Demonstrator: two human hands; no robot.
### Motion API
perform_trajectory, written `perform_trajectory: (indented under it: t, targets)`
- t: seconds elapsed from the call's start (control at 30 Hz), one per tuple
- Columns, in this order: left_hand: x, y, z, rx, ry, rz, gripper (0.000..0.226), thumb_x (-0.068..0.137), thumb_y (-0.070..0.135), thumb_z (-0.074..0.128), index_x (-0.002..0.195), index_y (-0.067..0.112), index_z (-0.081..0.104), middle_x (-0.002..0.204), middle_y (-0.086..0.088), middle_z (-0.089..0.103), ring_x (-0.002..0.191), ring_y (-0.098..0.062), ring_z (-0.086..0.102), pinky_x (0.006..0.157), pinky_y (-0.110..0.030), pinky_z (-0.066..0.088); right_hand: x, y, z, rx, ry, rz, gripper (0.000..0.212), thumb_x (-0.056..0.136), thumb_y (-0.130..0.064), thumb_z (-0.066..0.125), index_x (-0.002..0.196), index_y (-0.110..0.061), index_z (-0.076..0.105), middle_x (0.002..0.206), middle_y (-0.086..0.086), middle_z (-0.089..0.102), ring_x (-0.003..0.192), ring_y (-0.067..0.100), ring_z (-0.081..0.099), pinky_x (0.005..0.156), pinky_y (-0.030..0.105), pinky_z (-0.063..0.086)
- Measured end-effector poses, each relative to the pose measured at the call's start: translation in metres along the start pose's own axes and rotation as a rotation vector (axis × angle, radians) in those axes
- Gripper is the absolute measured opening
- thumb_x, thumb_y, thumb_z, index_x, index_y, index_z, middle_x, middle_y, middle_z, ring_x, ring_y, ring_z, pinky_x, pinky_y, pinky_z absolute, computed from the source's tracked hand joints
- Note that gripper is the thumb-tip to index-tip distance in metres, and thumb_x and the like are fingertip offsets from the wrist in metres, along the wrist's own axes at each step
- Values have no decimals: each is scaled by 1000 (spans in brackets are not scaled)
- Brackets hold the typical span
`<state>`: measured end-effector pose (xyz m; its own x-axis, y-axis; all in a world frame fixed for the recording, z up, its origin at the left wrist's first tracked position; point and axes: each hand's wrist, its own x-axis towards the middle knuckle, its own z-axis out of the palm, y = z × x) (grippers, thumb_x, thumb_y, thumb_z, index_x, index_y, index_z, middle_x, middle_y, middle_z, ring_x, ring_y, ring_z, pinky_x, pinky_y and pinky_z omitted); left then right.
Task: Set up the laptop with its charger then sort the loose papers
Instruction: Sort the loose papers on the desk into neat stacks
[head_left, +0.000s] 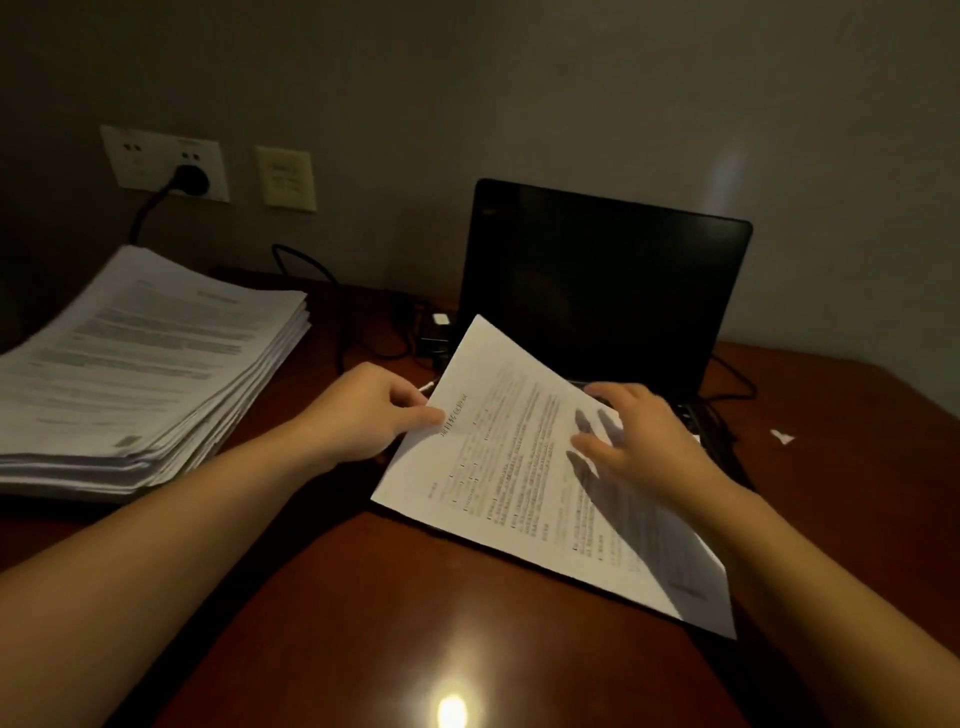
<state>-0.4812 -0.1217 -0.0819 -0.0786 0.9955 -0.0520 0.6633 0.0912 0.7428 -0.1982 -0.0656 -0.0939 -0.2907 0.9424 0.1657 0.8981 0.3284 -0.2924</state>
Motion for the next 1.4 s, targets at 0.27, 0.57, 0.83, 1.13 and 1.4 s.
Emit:
perform_trajectory:
  t: [0.27,0.57,0.83,1.13,1.4]
  targets:
    - [0,21,-33,-15,-21,150,15,83,44,74,84,29,79,86,16,75,82,0,70,67,-21,53,11,2,-38,463,-80,-127,36,78,-39,79,107,-20,70,101,-7,74,95,12,72,82,37,61]
    - [-23,-4,-50,-773,-119,-193,51,93,57,50,131,24,59,110,-14,74,99,-27,72,89,-41,54,3,-25,-40,964,181,40,16,96,-22,66,102,-7,65,94,6,77,82,21,76,70,42,63]
    - [-45,7,-55,-598,58,-129,17,101,18,57,113,19,69,105,3,77,99,-19,73,86,-39,57,14,-99,-25,1160,149,210,15,102,-23,55,117,-19,60,103,-2,74,82,16,75,64,33,61]
    - [-44,-55,-156,-209,453,-204,39,95,14,66,132,22,57,123,3,66,96,-13,62,63,-23,44,39,-205,7,1098,-241,132,27,92,0,64,116,-12,60,100,-1,72,74,11,72,51,24,57]
    - [-48,-120,-216,229,497,-219,63,95,25,67,150,35,39,101,11,60,91,-19,63,74,-34,54,59,-293,59,1073,-495,91,27,88,9,64,108,-10,60,111,9,73,87,26,75,73,42,64]
